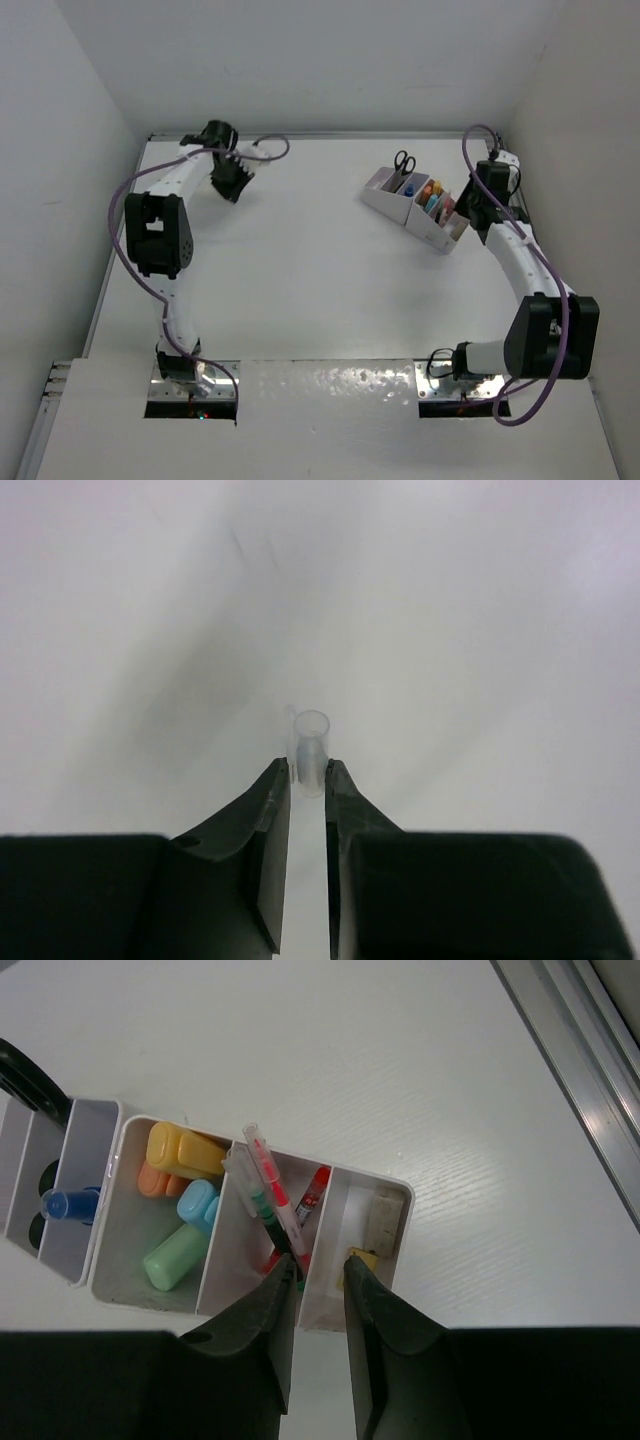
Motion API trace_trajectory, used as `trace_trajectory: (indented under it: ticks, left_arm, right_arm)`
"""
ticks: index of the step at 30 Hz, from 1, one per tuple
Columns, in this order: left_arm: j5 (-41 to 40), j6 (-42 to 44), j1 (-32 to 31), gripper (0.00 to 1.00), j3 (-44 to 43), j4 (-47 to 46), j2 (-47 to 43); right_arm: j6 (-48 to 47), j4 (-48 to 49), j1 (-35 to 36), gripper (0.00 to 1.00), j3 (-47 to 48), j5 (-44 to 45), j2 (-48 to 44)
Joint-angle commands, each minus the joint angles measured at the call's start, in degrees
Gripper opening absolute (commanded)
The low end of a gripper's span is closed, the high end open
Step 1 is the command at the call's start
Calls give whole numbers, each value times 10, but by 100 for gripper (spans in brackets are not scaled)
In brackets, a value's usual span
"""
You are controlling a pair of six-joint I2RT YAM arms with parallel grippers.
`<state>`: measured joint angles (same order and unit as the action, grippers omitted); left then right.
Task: Sort the stationery into containers
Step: Pick up the pen cap from the center of the board, then place the pen cap in the storage box.
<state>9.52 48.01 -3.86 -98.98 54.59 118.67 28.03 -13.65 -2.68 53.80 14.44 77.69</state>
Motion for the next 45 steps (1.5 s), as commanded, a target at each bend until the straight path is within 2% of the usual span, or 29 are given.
trace_trajectory:
  ticks: [1, 2, 6, 8, 11, 12, 14, 15, 17, 18, 20, 23, 27, 28, 30, 34, 42, 45]
  left_arm:
    - [95, -111, -67, 0, -116, -40, 11]
    - [109, -132, -79, 0, -154, -70, 16]
    - [184, -264, -158, 0, -206, -190, 37]
    - [186, -298, -199, 0, -242, -238, 51]
    - [199, -335, -240, 0, -288, -248, 70]
    - [206, -349, -246, 0, -292, -248, 69]
    - [221, -354, -260, 0, -294, -240, 64]
    - [240, -351, -272, 0, -292, -236, 57]
    - [269, -339, -285, 0, -286, -222, 50]
    - [276, -334, -290, 0, -282, -221, 43]
    - [284, -323, -300, 0, -273, -216, 38]
    - [286, -319, -308, 0, -270, -212, 28]
    - [296, -315, -308, 0, -265, -208, 18]
    - [300, -316, -306, 0, -264, -208, 15]
    - [306, -319, -304, 0, -258, -209, 13]
    - [313, -327, -302, 0, -258, -214, 13]
    - [333, -339, -300, 0, -258, -217, 14]
    - [335, -334, -300, 0, -257, -214, 14]
  right_arm:
    - [16, 20, -7, 25, -9, -10, -30]
    - [18, 22, -8, 25, -12, -12, -38]
    - [40, 48, -18, 25, -32, -29, -58]
    - [39, 62, -26, 25, -37, -60, -73]
    - [-9, 118, -26, 27, -41, -196, -90]
    - [-27, 125, -25, 28, -35, -267, -93]
    - [-30, 129, -22, 30, -24, -329, -96]
    - [-24, 132, -22, 34, -16, -387, -97]
    - [-9, 173, -7, 40, -22, -432, -103]
    - [10, 215, 0, 46, -27, -459, -108]
    - [42, 292, 16, 51, -52, -465, -114]
    - [160, 399, 22, 55, -82, -460, -106]
    - [233, 488, 57, 52, -96, -447, -77]
    - [240, 499, 64, 49, -94, -438, -69]
    - [238, 493, 80, 46, -85, -422, -55]
    - [223, 483, 109, 46, -77, -396, -40]
    - [196, 453, 125, 47, -68, -356, -19]
    - [196, 453, 125, 44, -77, -340, -20]
